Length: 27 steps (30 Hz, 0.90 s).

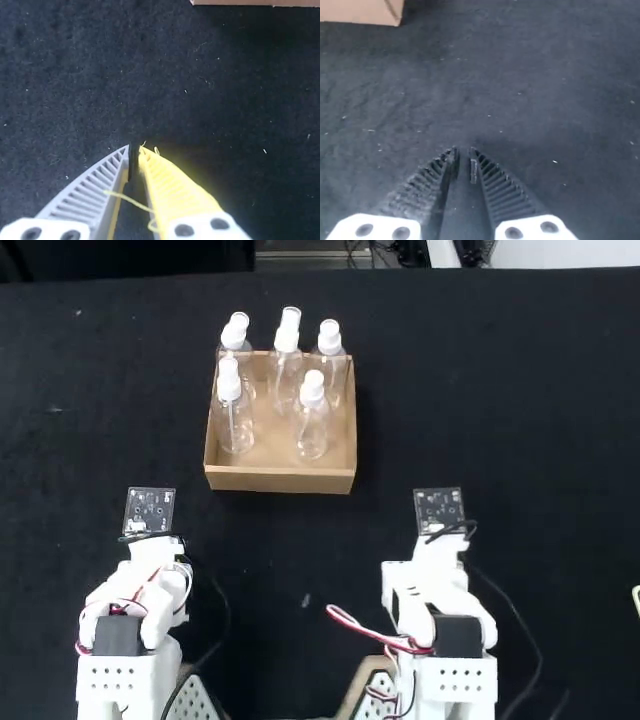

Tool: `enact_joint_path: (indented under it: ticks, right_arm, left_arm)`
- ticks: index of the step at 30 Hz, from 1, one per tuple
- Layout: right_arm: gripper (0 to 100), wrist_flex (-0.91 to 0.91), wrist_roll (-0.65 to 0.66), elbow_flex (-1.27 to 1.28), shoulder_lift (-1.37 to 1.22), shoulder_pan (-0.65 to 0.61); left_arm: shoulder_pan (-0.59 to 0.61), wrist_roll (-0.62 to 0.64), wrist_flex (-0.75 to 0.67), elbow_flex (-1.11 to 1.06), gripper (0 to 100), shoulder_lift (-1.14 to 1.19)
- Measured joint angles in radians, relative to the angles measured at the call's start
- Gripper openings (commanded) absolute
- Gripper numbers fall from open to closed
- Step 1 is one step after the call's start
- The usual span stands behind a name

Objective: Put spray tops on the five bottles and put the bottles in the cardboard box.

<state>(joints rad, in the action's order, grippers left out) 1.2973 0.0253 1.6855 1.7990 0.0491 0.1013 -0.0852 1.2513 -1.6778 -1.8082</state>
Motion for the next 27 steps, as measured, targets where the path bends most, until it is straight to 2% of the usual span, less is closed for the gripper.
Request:
enact_joint_path:
  ticks: [6, 27]
  right_arm:
    - [1.2, 0.002, 0.000, 0.000, 0.000, 0.034]
    - [1.2, 0.002, 0.000, 0.000, 0.000, 0.034]
  left_arm:
    - [0.017, 0.000, 0.000, 0.000, 3, 0.000]
    - [0.034, 0.000, 0.003, 0.000, 3, 0.000]
